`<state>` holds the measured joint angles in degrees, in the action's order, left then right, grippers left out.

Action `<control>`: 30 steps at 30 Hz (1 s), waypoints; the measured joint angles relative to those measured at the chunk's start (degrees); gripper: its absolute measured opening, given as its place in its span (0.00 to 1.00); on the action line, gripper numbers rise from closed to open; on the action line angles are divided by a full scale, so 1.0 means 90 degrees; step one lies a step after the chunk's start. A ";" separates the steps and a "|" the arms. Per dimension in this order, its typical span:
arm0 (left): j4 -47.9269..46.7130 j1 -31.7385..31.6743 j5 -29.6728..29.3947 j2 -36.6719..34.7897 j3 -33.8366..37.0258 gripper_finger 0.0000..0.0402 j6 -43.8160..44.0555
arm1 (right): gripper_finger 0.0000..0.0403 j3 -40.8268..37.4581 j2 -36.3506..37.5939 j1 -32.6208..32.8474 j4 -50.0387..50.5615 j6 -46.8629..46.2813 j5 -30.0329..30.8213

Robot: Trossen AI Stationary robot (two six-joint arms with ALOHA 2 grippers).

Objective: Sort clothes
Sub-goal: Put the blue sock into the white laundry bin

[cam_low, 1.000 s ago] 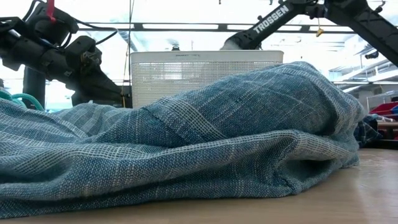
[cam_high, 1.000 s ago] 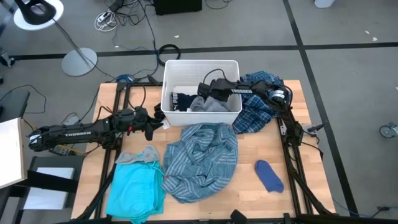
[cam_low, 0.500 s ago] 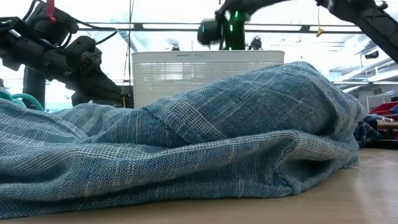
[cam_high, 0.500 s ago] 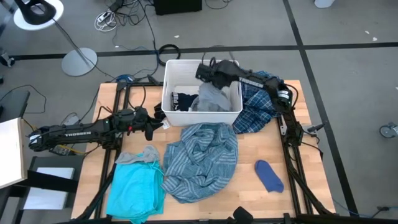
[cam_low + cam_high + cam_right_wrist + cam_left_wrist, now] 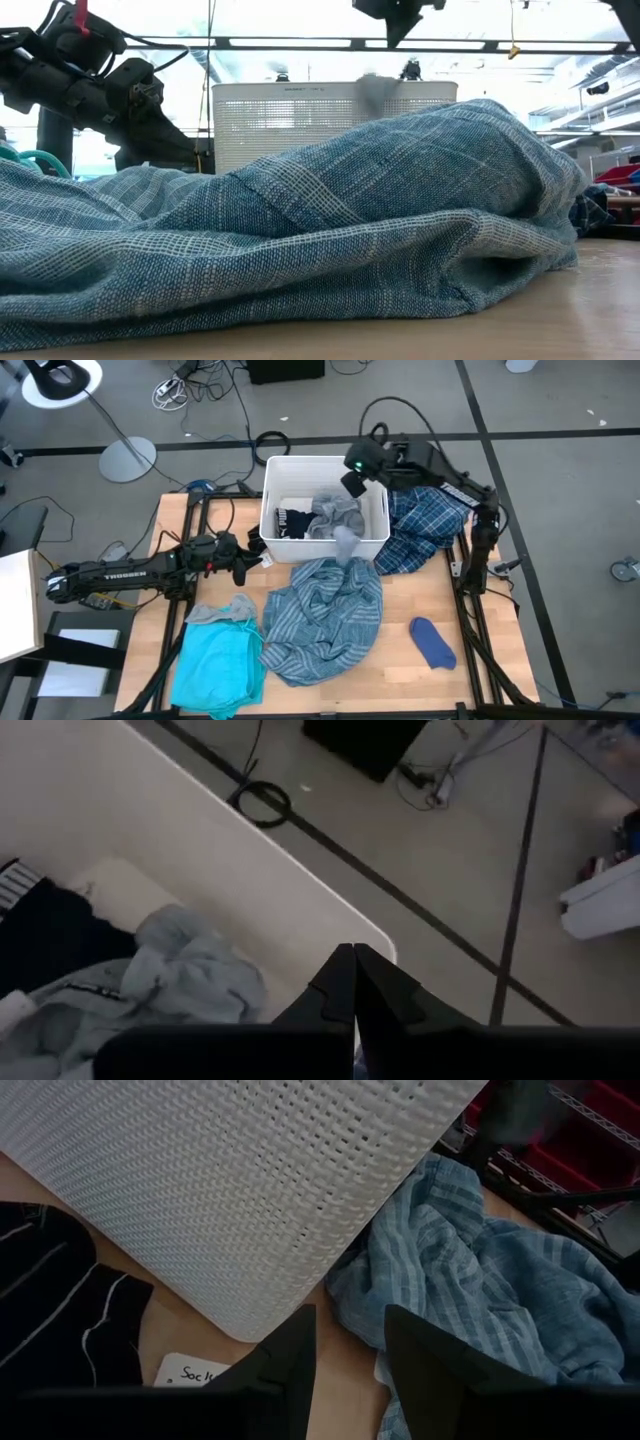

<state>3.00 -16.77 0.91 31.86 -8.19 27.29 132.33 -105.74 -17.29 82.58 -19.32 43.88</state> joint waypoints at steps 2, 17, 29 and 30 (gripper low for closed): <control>0.0000 0.0002 0.0000 -0.0002 0.0000 0.32 0.0022 | 0.01 -0.0003 0.0055 0.0001 0.0129 -0.0040 -0.0134; -0.0116 0.0002 0.0000 -0.0002 0.0000 0.32 0.0046 | 0.01 -0.0012 -0.0094 0.0637 0.0824 0.0430 -0.2650; -0.0136 0.0000 0.0000 -0.0002 0.0000 0.32 0.0012 | 0.01 -0.0012 -0.0043 0.2120 0.0826 0.0095 -0.1877; -0.0135 0.0000 0.0000 -0.0002 0.0000 0.32 0.0012 | 0.01 -0.0012 -0.0043 0.2274 0.0826 0.0004 -0.1840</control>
<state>1.79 -16.77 0.91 31.83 -8.19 27.40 132.22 -106.13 3.17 90.02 -19.28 27.32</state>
